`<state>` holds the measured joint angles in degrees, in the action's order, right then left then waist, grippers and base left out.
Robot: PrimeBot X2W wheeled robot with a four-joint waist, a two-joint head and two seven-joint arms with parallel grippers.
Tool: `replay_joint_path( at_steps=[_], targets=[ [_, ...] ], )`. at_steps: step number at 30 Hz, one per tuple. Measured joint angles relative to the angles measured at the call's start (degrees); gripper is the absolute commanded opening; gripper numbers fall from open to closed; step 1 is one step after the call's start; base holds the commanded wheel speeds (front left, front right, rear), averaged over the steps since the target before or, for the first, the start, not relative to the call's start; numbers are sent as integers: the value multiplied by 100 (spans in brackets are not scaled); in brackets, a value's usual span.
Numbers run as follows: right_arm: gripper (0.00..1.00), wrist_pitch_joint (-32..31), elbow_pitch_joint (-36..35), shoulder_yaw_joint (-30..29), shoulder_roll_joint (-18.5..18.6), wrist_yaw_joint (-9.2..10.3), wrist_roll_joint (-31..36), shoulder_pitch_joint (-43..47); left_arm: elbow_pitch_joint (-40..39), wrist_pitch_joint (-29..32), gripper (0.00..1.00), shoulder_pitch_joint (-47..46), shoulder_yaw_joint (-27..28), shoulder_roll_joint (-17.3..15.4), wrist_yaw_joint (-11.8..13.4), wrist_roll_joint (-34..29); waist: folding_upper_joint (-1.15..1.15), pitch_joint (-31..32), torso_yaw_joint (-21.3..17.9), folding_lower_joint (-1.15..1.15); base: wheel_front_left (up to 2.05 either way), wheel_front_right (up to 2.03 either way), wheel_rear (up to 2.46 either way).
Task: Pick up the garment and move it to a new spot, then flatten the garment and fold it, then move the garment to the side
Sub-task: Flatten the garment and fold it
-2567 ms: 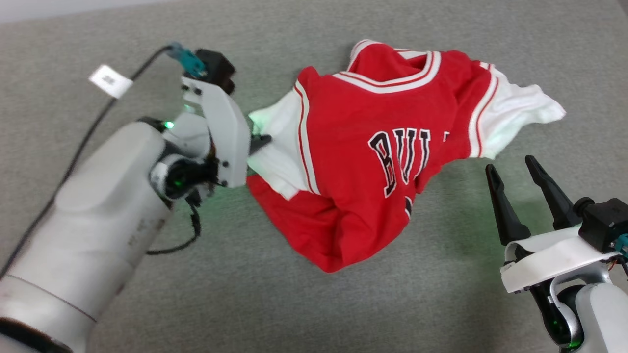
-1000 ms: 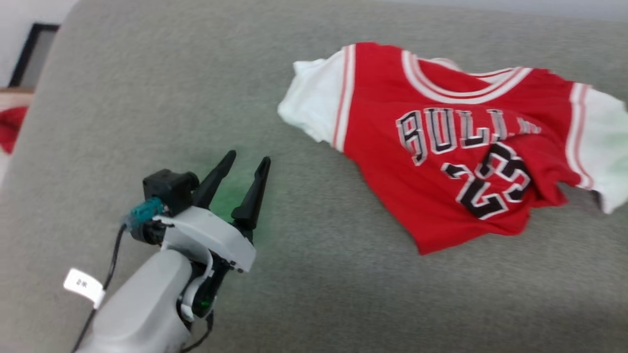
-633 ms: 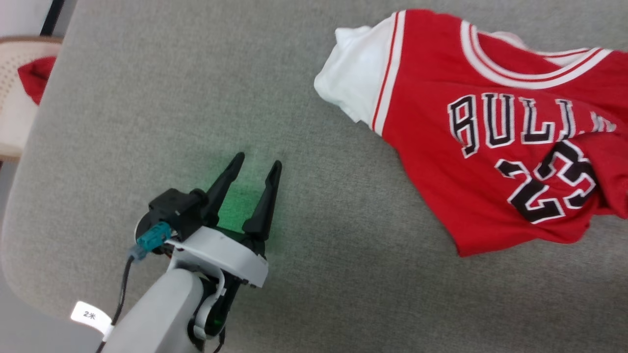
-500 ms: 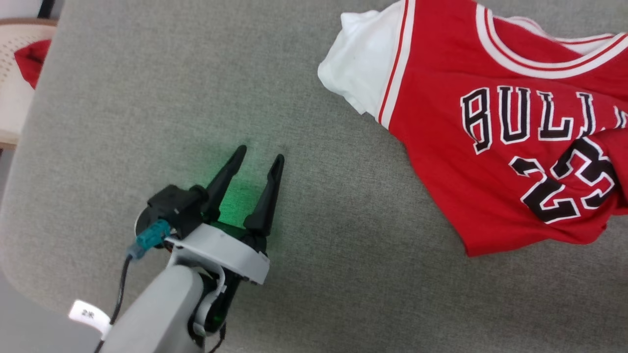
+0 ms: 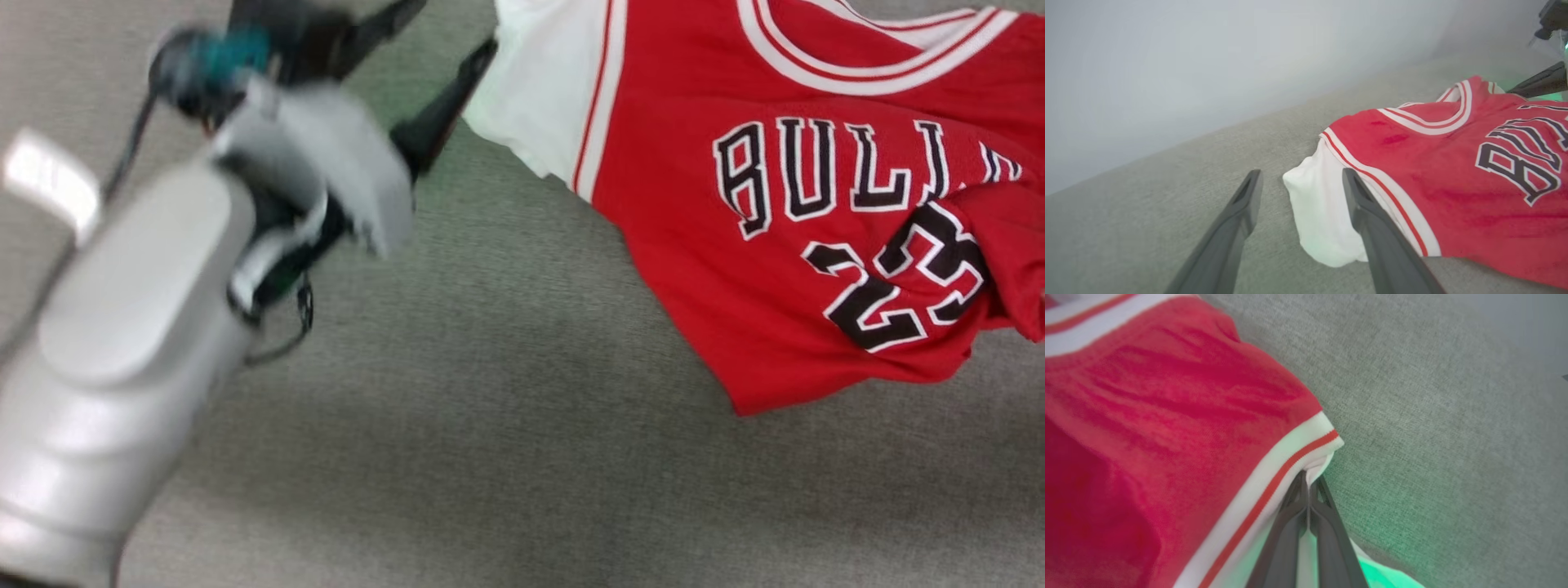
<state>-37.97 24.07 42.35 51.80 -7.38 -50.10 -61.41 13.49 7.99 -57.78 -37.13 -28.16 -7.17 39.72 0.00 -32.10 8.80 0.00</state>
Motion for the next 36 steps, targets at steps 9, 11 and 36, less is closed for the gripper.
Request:
replay_joint_path(
  at_steps=[9, 11, 36],
  targets=[
    [0, 91, -132, 434, -92, -16, -135, -673, 1167, 1691, 100, -2206, -1768, 75, -23, 1418, 0, -437, -345, 0, 0, 0, 0],
    [0, 96, -174, 566, -126, -16, -137, -806, 1412, 1850, 100, -2476, -2071, 115, -23, 1657, 0, -521, -432, 0, 0, 0, 0],
    [0, 2555, 1116, 708, -849, -15, -415, -1636, 3578, 216, 0, -3318, -2640, 460, -37, 3652, 0, -158, -762, 0, 0, 0, 0]
  ],
)
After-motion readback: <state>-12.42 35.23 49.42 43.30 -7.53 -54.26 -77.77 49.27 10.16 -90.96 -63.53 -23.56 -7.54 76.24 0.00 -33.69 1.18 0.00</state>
